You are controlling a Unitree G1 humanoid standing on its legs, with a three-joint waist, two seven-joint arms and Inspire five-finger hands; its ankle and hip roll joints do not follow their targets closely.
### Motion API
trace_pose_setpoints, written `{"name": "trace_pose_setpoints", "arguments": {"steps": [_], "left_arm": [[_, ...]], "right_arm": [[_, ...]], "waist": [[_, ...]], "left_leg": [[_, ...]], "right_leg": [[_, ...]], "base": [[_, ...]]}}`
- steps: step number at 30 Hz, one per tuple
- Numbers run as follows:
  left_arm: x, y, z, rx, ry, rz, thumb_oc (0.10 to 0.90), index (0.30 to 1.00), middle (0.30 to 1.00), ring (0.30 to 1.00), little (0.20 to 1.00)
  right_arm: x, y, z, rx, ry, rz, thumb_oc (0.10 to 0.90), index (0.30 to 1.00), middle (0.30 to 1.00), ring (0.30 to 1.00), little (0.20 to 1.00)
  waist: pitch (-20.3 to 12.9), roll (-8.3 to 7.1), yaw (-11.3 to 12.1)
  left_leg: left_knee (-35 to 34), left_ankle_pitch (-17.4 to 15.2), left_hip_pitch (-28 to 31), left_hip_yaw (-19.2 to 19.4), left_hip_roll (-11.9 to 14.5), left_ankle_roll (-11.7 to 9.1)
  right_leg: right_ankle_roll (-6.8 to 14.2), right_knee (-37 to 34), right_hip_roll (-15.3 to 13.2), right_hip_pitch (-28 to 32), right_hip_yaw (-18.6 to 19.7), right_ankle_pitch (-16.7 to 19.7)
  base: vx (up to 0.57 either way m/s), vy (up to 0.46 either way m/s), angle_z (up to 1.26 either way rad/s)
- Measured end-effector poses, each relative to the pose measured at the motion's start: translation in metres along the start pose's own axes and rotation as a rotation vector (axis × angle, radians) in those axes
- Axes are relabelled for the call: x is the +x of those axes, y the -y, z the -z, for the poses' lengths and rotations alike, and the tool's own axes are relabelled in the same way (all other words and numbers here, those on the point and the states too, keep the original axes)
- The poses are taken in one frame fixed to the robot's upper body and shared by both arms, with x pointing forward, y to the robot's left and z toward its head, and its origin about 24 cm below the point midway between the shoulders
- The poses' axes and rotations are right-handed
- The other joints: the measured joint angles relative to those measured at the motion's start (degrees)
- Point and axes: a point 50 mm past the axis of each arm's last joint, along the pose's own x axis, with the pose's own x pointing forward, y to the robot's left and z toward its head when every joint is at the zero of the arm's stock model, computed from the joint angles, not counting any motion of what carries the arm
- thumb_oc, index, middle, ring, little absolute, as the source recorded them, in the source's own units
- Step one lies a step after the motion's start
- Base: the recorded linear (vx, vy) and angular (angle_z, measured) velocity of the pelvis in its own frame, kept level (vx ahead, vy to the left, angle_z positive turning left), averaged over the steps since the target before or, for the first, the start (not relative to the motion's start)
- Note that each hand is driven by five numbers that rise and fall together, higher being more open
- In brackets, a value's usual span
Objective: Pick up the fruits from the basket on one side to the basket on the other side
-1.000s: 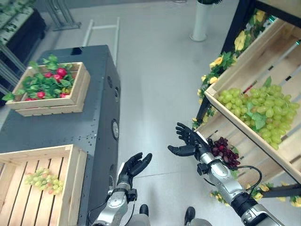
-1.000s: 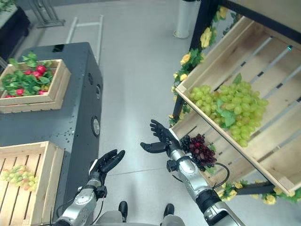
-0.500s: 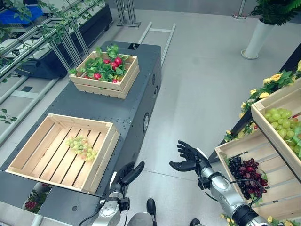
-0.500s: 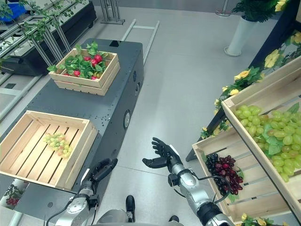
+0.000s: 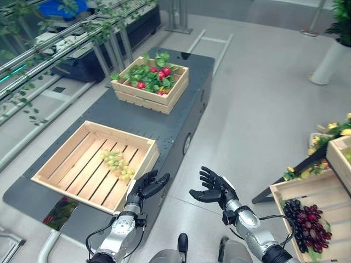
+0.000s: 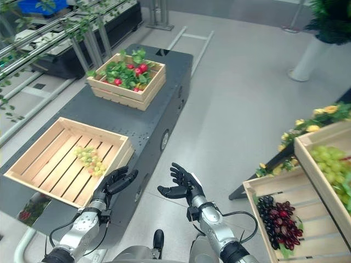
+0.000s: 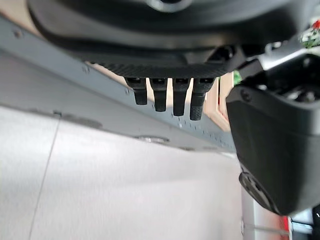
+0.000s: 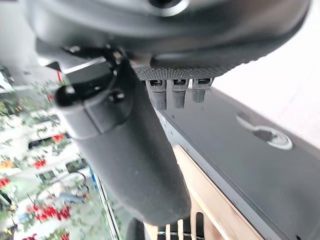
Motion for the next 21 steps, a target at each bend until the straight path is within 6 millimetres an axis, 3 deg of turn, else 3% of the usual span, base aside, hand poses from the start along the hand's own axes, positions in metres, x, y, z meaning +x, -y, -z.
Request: {"name": "trace_pose_setpoints", "arguments": {"steps": [1, 2, 5, 8, 12, 15, 17, 18, 19, 21], "left_arm": [[0.004, 0.005, -0.003, 0.009, 0.005, 0.03, 0.8, 0.9, 0.9, 0.9, 0.9], [0.003, 0.011, -0.001, 0.002, 0.002, 0.054, 0.8, 0.9, 0.9, 0.9, 0.9], [-0.006, 0.02, 0.008, -0.047, -0.022, 0.092, 0.8, 0.9, 0.9, 0.9, 0.9], [-0.019, 0.016, 0.024, -0.065, -0.069, 0.075, 0.8, 0.9, 0.9, 0.9, 0.9], [-0.025, 0.018, 0.032, -0.073, -0.097, 0.077, 0.8, 0.9, 0.9, 0.9, 0.9], [-0.015, 0.026, 0.02, -0.087, -0.056, 0.112, 0.8, 0.9, 0.9, 0.9, 0.9], [-0.011, 0.031, 0.013, -0.092, -0.035, 0.152, 0.8, 0.9, 0.9, 0.9, 0.9], [-0.009, 0.033, 0.011, -0.085, -0.026, 0.164, 0.8, 0.9, 0.9, 0.9, 0.9], [-0.009, 0.035, 0.01, -0.068, -0.019, 0.171, 0.8, 0.9, 0.9, 0.9, 0.9], [-0.01, 0.038, 0.009, -0.059, -0.017, 0.182, 0.8, 0.9, 0.9, 0.9, 0.9]], "right_arm": [[0.0, 0.004, 0.003, 0.011, -0.012, 0.027, 0.8, 0.9, 0.9, 0.9, 0.9], [-0.002, 0.009, 0.008, 0.045, -0.034, 0.057, 0.8, 0.9, 0.9, 0.9, 0.9], [-0.004, 0.026, 0.006, 0.101, -0.022, 0.133, 0.8, 0.9, 0.9, 0.9, 0.9], [-0.005, 0.037, -0.001, 0.158, 0.014, 0.181, 0.8, 0.9, 0.9, 0.9, 0.9], [-0.007, 0.044, -0.007, 0.157, 0.037, 0.2, 0.8, 0.9, 0.9, 0.9, 0.9], [-0.015, 0.051, -0.001, 0.152, 0.023, 0.217, 0.8, 0.9, 0.9, 0.9, 0.9], [-0.019, 0.051, 0.004, 0.188, 0.025, 0.231, 0.8, 0.9, 0.9, 0.9, 0.9], [-0.02, 0.051, 0.004, 0.192, 0.037, 0.233, 0.8, 0.9, 0.9, 0.9, 0.9], [-0.019, 0.05, 0.002, 0.204, 0.049, 0.231, 0.8, 0.9, 0.9, 0.9, 0.9], [-0.019, 0.049, -0.002, 0.223, 0.071, 0.226, 0.8, 0.9, 0.9, 0.9, 0.9]], "waist": [[0.0, -0.45, -1.12], [-0.37, -1.26, -1.91], [-0.46, -1.53, -0.64], [-0.98, -1.39, 1.55], [-1.32, -2.06, 2.33], [-1.39, -4.45, 1.61], [-1.33, -4.66, 0.87], [-1.46, -4.39, 0.32], [-1.57, -4.02, 0.6], [-1.57, -3.09, 0.7]], "left_leg": [[0.06, 0.41, -0.51, -3.52, -1.05, -0.52], [-0.58, 0.61, 0.04, -3.79, -1.42, -0.8], [-1.0, 0.04, 1.46, 0.3, 0.53, -2.9], [-0.85, -1.31, 2.59, 1.55, 3.91, -5.44], [1.55, -2.98, 2.21, 3.39, 5.55, -7.3], [13.97, -4.13, -5.4, 7.07, 4.02, -8.8], [9.65, -5.11, -4.42, 16.68, 7.78, -9.27], [7.35, -4.64, -3.93, 17.65, 9.24, -9.7], [4.74, -4.27, -2.76, 15.73, 9.77, -10.02], [1.71, -4.03, -0.2, 15.46, 10.04, -10.31]], "right_leg": [[0.17, -0.37, 0.83, 0.22, 2.66, 0.61], [-1.62, -0.35, 0.45, 1.4, 2.03, 2.32], [-3.59, -0.95, -0.2, 4.01, -2.72, 7.85], [-5.27, -5.04, 2.39, 7.74, -4.73, 7.92], [-6.83, -6.42, 3.65, 9.68, -6.57, 7.7], [-7.95, -7.6, 1.59, 11.42, -11.42, 7.31], [-8.4, -9.54, 1.1, 14.29, -17.58, 7.02], [-8.34, -9.54, 1.52, 14.61, -18.42, 6.31], [-8.04, -9.35, 1.71, 14.34, -18.04, 6.21], [-7.42, -9.43, 1.85, 14.09, -17.61, 6.3]], "base": [[0.16, -0.255, 1.68], [0.18, -0.259, 1.74], [0.23, -0.233, 1.14], [0.17, -0.143, 0.35], [0.07, -0.087, 0.05], [0.01, -0.001, 0.69], [0.1, 0.146, 0.92], [0.11, 0.146, 0.59], [0.11, 0.082, 0.23], [0.1, 0.066, -0.1]]}}
